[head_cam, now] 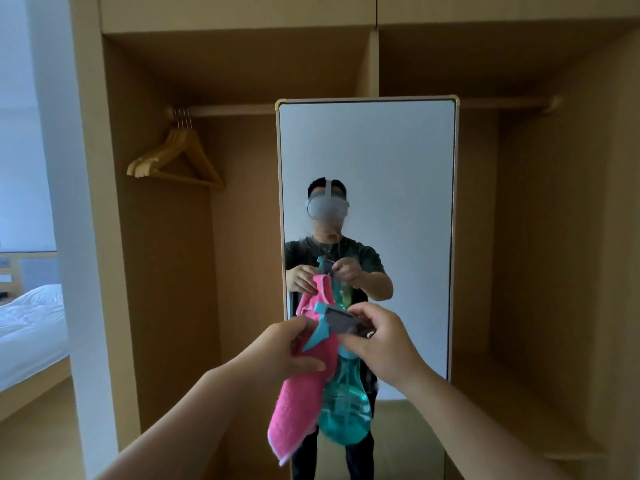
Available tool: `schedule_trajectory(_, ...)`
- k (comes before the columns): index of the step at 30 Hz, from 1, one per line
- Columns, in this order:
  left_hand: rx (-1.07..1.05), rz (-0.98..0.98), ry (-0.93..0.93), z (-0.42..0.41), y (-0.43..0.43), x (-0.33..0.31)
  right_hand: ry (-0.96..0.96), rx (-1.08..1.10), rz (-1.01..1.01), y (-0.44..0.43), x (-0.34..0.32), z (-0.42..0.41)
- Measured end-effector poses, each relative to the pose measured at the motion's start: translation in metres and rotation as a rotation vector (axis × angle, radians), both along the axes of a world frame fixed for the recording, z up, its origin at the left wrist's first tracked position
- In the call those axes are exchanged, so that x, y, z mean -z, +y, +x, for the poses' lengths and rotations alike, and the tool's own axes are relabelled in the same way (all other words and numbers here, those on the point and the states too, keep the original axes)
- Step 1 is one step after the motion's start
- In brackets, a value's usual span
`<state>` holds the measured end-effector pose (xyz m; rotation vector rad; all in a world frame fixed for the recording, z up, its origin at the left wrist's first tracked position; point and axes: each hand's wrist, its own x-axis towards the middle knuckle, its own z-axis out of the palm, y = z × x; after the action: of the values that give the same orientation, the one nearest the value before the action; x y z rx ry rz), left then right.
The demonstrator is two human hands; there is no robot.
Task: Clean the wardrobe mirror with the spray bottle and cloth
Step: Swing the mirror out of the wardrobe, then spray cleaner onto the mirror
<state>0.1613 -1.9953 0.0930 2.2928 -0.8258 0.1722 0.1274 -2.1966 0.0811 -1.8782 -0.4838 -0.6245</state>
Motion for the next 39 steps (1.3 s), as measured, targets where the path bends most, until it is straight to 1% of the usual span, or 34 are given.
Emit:
schedule_trajectory(2,-0.015,0.005,-0.056,-0.002,-0.001,-0.001,-0.016,-0.003,0.047,-0.004,-0.010,0.000)
schedule_trajectory(4,-0.016,-0.031,-0.100,-0.003,-0.003,-0.004,-0.023,-0.010,0.038,-0.005,-0.018,-0.002)
schedule_trajectory(8,0.035,-0.034,-0.107,-0.007,-0.007,-0.014,-0.040,0.024,0.070,-0.006,-0.026,-0.004)
schedule_trajectory(11,0.016,-0.058,-0.157,-0.009,-0.010,-0.019,-0.033,-0.004,0.131,-0.010,-0.030,-0.008)
schedule_trajectory(14,-0.030,-0.089,-0.183,-0.011,-0.017,-0.027,0.034,-0.083,0.252,-0.007,-0.033,-0.009)
schedule_trajectory(17,-0.014,-0.098,-0.193,-0.012,-0.027,-0.035,0.110,-0.307,0.507,-0.005,-0.035,-0.008)
schedule_trajectory(18,-0.008,-0.095,-0.200,-0.012,-0.029,-0.038,0.128,-0.375,0.564,-0.006,-0.037,-0.008)
schedule_trajectory(20,0.005,-0.102,-0.216,-0.013,-0.034,-0.042,0.129,-0.429,0.575,-0.005,-0.040,-0.009)
schedule_trajectory(24,0.055,-0.158,-0.246,-0.016,-0.043,-0.054,0.158,-0.419,0.522,-0.005,-0.047,-0.009)
schedule_trajectory(26,0.072,-0.174,-0.256,-0.014,-0.045,-0.061,0.175,-0.396,0.508,-0.007,-0.051,-0.009)
schedule_trajectory(29,0.113,-0.138,-0.217,-0.007,-0.041,-0.072,0.118,-0.328,0.492,-0.012,-0.061,-0.010)
schedule_trajectory(31,0.087,-0.083,-0.205,-0.001,-0.036,-0.077,0.116,-0.316,0.480,-0.018,-0.071,-0.012)
schedule_trajectory(33,0.036,-0.053,-0.243,0.004,-0.031,-0.082,0.129,-0.269,0.508,-0.028,-0.083,-0.012)
schedule_trajectory(37,-0.020,-0.009,-0.348,0.012,-0.018,-0.091,0.033,0.005,0.611,-0.058,-0.123,-0.005)
schedule_trajectory(39,-0.056,-0.022,-0.419,0.015,-0.012,-0.097,-0.025,0.159,0.581,-0.074,-0.143,-0.001)
